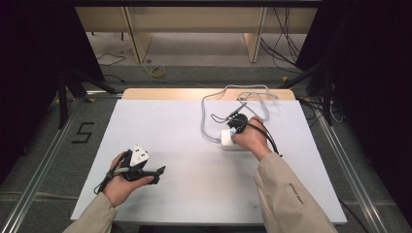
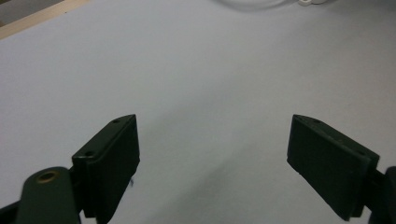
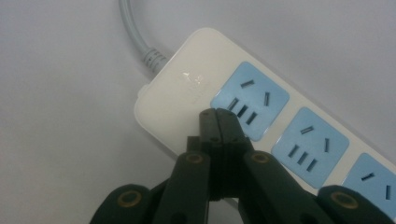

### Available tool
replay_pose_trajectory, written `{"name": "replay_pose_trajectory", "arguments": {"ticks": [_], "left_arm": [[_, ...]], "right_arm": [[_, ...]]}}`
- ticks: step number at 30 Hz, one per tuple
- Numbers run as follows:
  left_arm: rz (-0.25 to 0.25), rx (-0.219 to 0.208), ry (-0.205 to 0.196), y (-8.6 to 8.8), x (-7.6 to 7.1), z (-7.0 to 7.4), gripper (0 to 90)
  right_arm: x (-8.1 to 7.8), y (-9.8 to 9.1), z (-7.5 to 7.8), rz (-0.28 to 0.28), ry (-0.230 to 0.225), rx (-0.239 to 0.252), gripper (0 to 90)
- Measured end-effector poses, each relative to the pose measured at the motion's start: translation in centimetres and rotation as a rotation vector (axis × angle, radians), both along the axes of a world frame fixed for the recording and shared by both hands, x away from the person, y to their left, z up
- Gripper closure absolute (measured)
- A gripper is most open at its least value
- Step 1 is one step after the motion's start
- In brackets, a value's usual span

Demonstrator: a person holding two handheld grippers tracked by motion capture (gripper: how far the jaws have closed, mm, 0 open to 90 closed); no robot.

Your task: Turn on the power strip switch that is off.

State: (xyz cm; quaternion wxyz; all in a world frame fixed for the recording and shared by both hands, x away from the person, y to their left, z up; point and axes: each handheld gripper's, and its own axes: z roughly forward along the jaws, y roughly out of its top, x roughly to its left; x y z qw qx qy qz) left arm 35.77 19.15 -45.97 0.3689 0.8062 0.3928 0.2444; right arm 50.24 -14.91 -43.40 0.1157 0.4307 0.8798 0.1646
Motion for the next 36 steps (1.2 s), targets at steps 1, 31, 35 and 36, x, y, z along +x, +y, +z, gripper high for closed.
{"name": "replay_pose_trajectory", "arguments": {"ticks": [1,31,35,36], "left_arm": [[0.001,-0.001,0.001,-0.01,-0.01,0.00,16.8],[-0.001,0.001,0.005,-0.03,0.04,-0.04,16.8],[-0.001,0.000,0.005,-0.02,0.05,-0.06,16.8],[-0.001,0.001,0.005,-0.02,0.05,-0.06,16.8]], "right_arm": [[0.00,-0.03,0.00,-0.002,0.000,0.002,90.0],[-0.33,-0.23,0.02,0.015,-0.023,0.015,90.0],[-0.29,-0.35,0.04,0.021,-0.015,0.023,90.0],[-0.30,-0.38,0.04,0.023,-0.015,0.025,90.0]]}}
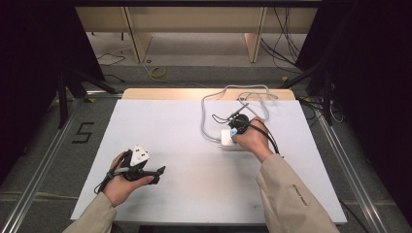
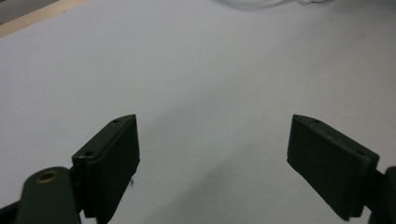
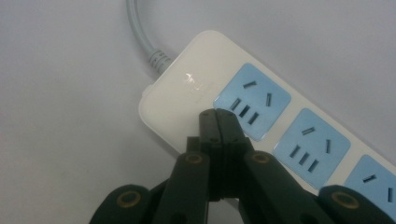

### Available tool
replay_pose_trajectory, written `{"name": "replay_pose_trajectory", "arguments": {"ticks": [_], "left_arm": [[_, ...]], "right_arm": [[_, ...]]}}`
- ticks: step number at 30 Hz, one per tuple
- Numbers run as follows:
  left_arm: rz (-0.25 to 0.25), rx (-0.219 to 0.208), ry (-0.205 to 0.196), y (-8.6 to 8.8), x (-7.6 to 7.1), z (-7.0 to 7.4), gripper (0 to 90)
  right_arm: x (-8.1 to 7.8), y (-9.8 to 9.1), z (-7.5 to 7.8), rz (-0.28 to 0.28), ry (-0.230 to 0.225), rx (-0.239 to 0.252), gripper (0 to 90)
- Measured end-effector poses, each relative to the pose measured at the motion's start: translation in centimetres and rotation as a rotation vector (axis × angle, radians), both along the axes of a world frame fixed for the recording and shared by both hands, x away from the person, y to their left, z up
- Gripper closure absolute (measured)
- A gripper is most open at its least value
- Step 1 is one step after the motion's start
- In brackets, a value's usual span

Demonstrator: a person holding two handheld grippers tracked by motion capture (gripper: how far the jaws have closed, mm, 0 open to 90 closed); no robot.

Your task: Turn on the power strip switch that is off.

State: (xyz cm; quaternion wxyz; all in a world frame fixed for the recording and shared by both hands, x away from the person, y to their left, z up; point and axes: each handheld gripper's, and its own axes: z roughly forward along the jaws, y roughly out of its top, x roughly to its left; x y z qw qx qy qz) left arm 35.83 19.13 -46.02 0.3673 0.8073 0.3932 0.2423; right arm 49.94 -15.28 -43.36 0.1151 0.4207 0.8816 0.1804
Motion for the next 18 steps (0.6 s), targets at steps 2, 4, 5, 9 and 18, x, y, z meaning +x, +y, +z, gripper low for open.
{"name": "replay_pose_trajectory", "arguments": {"ticks": [2,4,5,9,18], "left_arm": [[0.000,0.000,0.000,0.0,0.0,0.0,16.8],[0.000,0.001,0.000,0.0,0.0,0.0,16.8],[0.000,0.001,0.000,0.0,0.0,0.0,16.8],[0.000,0.001,0.001,0.0,0.0,0.0,16.8],[0.001,0.002,0.004,0.0,0.0,0.0,16.8]], "right_arm": [[-0.1,-0.2,0.1,-0.004,-0.010,0.003,90.0],[-0.1,-0.3,0.1,-0.004,-0.014,0.007,90.0],[-0.1,-0.4,0.2,-0.003,-0.016,0.010,90.0],[-0.2,-0.7,0.4,-0.004,-0.021,0.029,87.4],[-0.7,-1.5,1.2,-0.007,-0.040,0.074,78.2]]}}
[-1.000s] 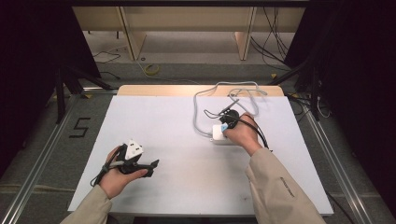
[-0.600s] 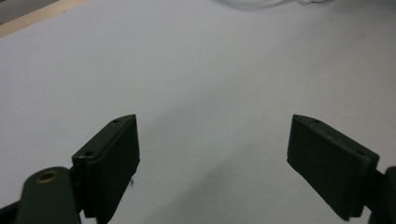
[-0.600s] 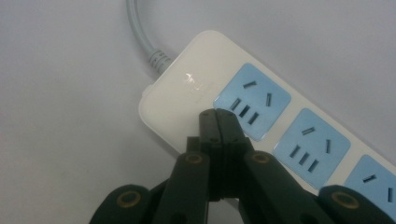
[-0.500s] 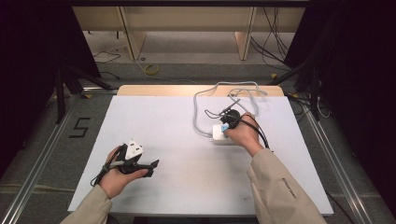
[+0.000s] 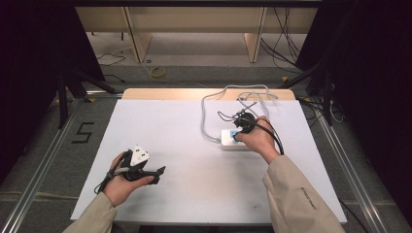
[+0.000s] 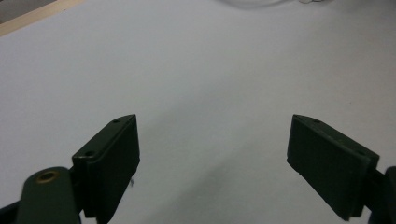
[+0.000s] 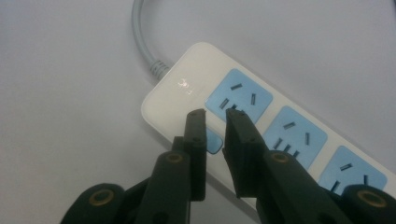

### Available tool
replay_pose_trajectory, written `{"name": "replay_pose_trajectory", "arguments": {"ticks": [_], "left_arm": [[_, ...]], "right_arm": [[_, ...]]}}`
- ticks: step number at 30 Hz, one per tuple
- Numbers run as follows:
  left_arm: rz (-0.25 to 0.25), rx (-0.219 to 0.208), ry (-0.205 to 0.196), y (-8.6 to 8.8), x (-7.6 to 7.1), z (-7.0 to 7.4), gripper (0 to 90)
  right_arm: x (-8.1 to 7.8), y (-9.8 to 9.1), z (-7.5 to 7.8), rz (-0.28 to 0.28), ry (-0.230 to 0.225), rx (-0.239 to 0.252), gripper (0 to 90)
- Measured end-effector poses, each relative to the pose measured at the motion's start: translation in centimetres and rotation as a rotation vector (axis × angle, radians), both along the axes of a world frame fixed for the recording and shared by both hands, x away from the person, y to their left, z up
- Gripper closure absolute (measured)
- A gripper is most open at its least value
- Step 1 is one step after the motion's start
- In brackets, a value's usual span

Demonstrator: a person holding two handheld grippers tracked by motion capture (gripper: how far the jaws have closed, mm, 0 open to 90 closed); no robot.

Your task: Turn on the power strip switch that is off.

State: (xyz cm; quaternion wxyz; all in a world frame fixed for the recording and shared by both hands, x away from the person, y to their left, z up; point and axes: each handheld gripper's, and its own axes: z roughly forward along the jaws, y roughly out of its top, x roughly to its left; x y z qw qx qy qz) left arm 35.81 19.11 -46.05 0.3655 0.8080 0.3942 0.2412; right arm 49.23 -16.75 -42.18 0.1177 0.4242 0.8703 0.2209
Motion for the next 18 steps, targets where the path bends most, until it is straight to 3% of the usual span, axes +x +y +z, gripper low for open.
{"name": "replay_pose_trajectory", "arguments": {"ticks": [9,18], "left_arm": [[0.002,0.005,0.005,0.0,0.0,0.0,17.2],[0.004,0.003,0.003,0.1,0.0,0.0,17.2]], "right_arm": [[-0.4,-1.1,0.7,-0.011,-0.012,0.024,72.0],[-0.6,-1.5,0.5,-0.014,-0.010,0.029,71.4]]}}
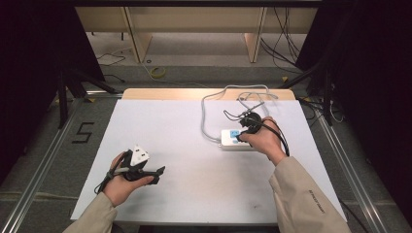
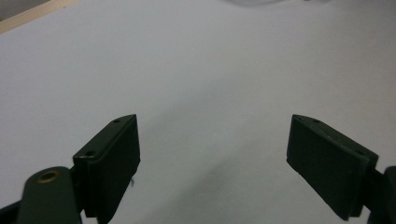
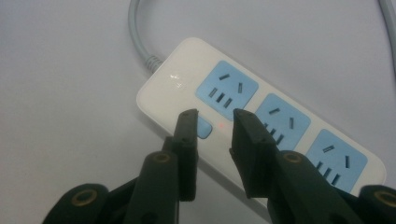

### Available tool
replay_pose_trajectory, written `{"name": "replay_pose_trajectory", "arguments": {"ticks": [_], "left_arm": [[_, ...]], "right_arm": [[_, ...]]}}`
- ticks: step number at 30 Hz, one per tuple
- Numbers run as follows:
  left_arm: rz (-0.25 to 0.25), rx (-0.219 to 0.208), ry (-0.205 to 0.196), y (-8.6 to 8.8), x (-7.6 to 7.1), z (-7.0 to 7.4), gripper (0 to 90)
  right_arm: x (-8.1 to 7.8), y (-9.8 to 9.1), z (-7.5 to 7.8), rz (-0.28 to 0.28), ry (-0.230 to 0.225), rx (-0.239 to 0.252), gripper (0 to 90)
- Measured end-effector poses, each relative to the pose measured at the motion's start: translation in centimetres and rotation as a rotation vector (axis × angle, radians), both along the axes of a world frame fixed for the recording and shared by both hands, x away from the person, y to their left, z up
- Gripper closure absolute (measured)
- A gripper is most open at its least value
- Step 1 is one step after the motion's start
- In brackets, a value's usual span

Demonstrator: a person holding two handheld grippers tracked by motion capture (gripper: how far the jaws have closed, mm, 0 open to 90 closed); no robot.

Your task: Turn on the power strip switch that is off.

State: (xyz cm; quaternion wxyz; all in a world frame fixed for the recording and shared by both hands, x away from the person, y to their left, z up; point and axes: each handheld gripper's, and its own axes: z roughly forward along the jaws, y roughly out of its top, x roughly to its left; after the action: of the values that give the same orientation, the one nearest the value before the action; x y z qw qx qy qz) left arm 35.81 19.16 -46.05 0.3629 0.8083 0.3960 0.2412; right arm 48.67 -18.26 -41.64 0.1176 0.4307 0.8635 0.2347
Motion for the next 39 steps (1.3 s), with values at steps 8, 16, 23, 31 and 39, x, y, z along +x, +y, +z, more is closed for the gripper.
{"name": "replay_pose_trajectory", "arguments": {"ticks": [8,16,23,31,39], "left_arm": [[0.002,0.001,-0.001,0.0,0.0,0.0,17.1],[0.000,0.008,0.004,0.1,0.0,0.0,17.2],[0.002,0.010,0.004,0.1,-0.1,0.0,17.2],[0.001,0.011,0.006,0.1,-0.1,-0.1,17.2],[0.001,0.010,0.012,0.1,-0.1,-0.1,17.2]], "right_arm": [[-0.3,-0.3,0.1,0.001,-0.007,0.008,71.1],[-1.2,-1.1,0.2,0.001,-0.018,0.046,67.8],[-2.1,-2.1,0.5,-0.005,-0.040,0.075,65.3],[-3.0,-2.9,0.6,-0.012,-0.055,0.085,63.7],[-4.2,-3.8,0.6,-0.012,-0.078,0.112,61.4]]}}
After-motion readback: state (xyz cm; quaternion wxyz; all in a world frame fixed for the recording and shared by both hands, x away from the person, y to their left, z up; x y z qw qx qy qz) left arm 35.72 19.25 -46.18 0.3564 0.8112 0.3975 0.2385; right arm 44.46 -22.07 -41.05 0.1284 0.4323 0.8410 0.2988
